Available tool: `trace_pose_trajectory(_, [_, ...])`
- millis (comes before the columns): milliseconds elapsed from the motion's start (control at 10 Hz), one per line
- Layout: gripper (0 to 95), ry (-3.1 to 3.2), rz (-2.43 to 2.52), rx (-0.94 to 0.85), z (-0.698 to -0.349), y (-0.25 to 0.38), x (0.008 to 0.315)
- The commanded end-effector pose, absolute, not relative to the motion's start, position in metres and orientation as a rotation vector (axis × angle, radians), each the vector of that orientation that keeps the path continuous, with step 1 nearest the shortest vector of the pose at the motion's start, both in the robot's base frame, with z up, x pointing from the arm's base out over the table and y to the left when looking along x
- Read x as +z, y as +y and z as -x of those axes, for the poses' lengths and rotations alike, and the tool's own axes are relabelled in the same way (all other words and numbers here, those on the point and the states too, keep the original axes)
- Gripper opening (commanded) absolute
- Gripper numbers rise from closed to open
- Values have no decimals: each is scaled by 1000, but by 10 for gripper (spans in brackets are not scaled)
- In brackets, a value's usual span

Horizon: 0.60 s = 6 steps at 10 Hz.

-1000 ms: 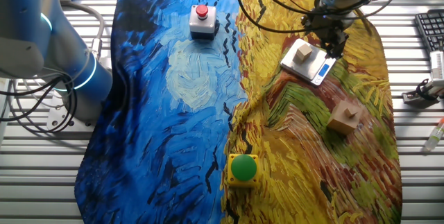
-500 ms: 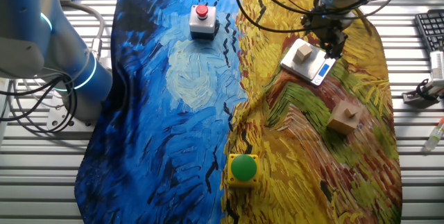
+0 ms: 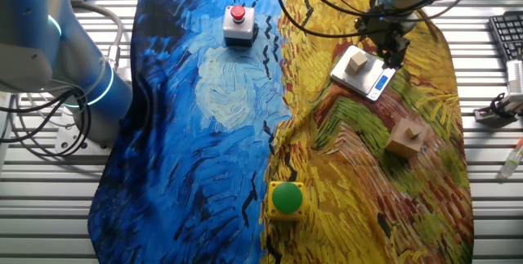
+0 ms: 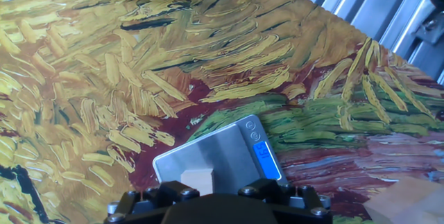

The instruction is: Remove the object from the scale

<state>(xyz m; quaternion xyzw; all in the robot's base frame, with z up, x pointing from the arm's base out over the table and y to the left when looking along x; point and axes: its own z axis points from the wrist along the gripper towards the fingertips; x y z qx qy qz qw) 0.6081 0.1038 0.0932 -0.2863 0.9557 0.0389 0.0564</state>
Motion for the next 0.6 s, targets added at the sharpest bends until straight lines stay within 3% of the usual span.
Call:
trace_pose_trajectory(100, [760,2898,869,117,-608,103,93])
trace_pose_trajectory(600, [760,2901,854,115,-608,103,93])
